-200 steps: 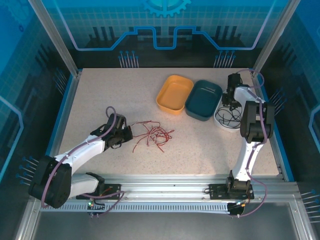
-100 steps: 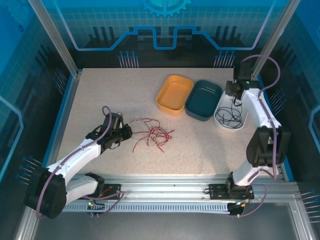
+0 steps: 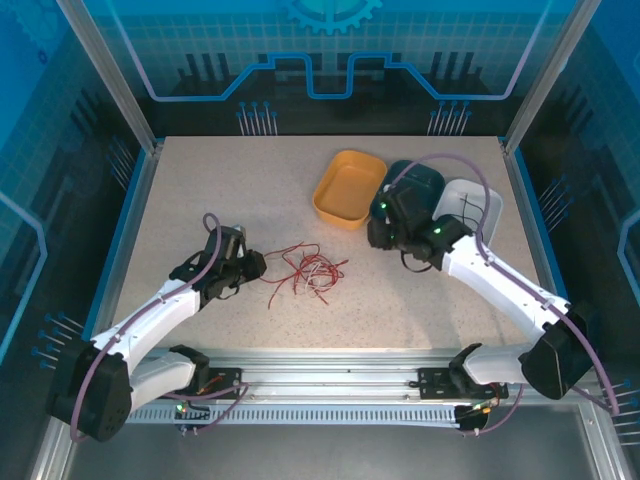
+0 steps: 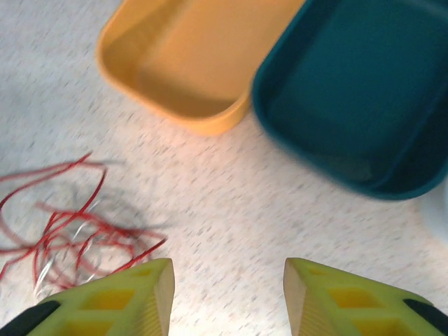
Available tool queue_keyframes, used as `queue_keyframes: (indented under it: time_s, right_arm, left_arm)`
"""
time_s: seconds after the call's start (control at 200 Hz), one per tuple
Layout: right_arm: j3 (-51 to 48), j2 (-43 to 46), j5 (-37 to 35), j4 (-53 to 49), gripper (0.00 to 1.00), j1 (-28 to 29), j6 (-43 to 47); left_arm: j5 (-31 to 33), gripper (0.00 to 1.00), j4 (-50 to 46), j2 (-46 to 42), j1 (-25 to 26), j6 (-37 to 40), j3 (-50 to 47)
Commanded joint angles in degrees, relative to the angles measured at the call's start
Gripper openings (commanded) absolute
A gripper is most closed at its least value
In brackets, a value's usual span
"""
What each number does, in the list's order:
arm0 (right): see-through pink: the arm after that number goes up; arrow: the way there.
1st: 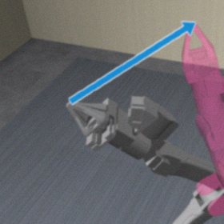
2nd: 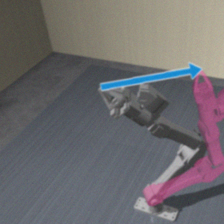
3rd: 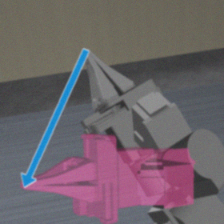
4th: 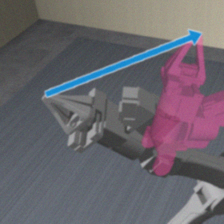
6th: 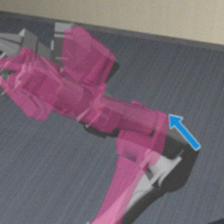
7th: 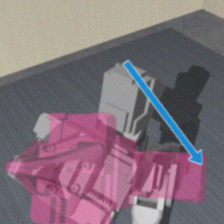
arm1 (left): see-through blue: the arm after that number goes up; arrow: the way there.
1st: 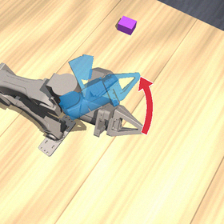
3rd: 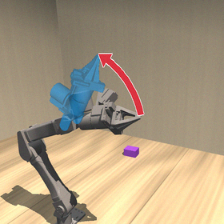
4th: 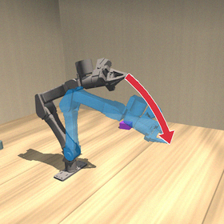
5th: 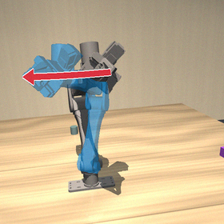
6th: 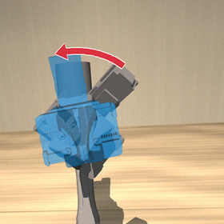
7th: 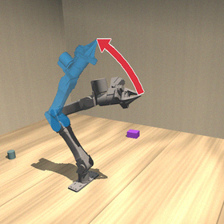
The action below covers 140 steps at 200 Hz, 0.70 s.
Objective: Untangle the cables
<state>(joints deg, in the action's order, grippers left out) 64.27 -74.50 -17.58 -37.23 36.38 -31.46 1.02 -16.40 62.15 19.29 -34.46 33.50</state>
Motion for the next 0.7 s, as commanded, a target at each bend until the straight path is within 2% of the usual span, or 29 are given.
queue_keyframes:
  time_s: [0.0,0.075,0.185,0.31,0.395,0.56,0.63,0.695]
  right_arm:
    - [-1.7,0.5,-2.9,-3.0,0.45,5.0,-8.3]
    - [-2.1,-0.8,-2.7,-2.8,0.47,7.7,-11.4]
    - [-0.9,-4.8,-2.7,-2.4,0.53,11.0,-13.8]
    - [1.7,-10.1,-2.9,-2.8,0.62,13.2,-15.3]
    - [3.4,-13.3,-2.8,-3.3,0.68,13.8,-16.4]
    - [4.7,-17.2,-2.2,-1.2,0.70,13.7,-17.2]
    - [5.4,-19.0,-1.1,0.1,0.69,13.7,-17.2]
    - [6.2,-21.0,-0.2,1.3,0.66,13.7,-17.1]
  left_arm:
    - [0.2,0.30,-1.9,0.5,-0.5,0.5,0.6]
    - [0.4,0.36,-2.2,1.5,-0.5,0.7,1.1]
    - [0.0,0.47,-2.4,3.2,-0.5,1.1,2.3]
    - [0.6,0.69,-2.6,4.8,-0.5,1.5,3.5]
    - [0.6,0.75,-2.8,5.8,-0.5,1.7,4.2]
    - [0.8,0.88,-3.1,5.7,-0.5,1.7,4.2]
    - [1.3,0.99,-3.5,5.3,-0.5,1.7,4.0]
    - [1.6,0.99,-3.7,4.9,-0.5,1.7,3.9]
